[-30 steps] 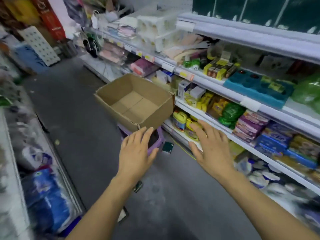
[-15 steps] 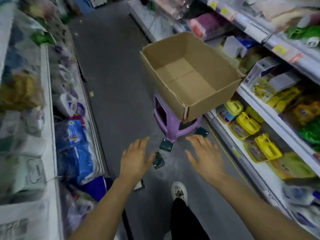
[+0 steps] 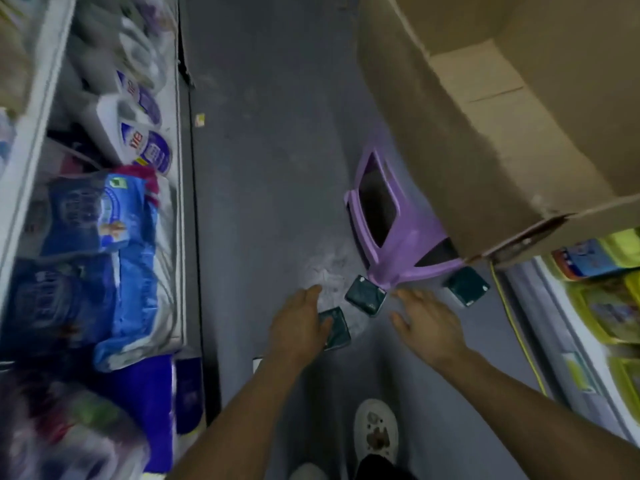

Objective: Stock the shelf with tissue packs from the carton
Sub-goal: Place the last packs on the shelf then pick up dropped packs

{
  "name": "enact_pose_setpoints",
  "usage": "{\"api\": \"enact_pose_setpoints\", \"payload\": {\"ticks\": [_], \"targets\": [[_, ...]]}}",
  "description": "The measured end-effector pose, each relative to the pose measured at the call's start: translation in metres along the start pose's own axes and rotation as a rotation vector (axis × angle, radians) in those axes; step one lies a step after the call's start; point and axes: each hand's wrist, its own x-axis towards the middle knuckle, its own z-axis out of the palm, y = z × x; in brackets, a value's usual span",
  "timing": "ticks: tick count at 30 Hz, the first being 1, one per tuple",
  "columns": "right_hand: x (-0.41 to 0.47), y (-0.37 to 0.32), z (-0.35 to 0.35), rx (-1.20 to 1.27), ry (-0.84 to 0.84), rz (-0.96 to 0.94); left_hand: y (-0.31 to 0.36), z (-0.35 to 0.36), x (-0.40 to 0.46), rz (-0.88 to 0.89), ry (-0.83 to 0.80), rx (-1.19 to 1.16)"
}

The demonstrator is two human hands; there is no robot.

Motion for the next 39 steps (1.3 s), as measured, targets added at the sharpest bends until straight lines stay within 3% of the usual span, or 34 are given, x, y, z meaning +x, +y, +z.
{"api": "enact_pose_setpoints", "payload": {"ticks": [11,18,24,31,34,39], "targets": [[0.125,0.074,0.205,-0.021,-0.116,0.116,-0.119,0.175,0.138,-0.094,-0.103,-0.119],[0.17,0.102,0.284,-0.03,-0.111,0.159,-0.154,0.229,0.198,0.017,-0.203,0.072],[0.194,0.109,0.312,-0.122,-0.093,0.177,-0.161,0.254,0.224,0.125,-0.189,0.534],[0.206,0.113,0.317,-0.135,-0.149,0.241,-0.168,0.273,0.23,0.111,-0.237,0.625],[0.199,0.112,0.316,0.077,-0.224,0.263,-0.168,0.27,0.224,0.056,-0.289,0.515],[0.156,0.094,0.268,0.6,-0.241,0.351,-0.159,0.224,0.189,-0.202,-0.306,-0.128]]}}
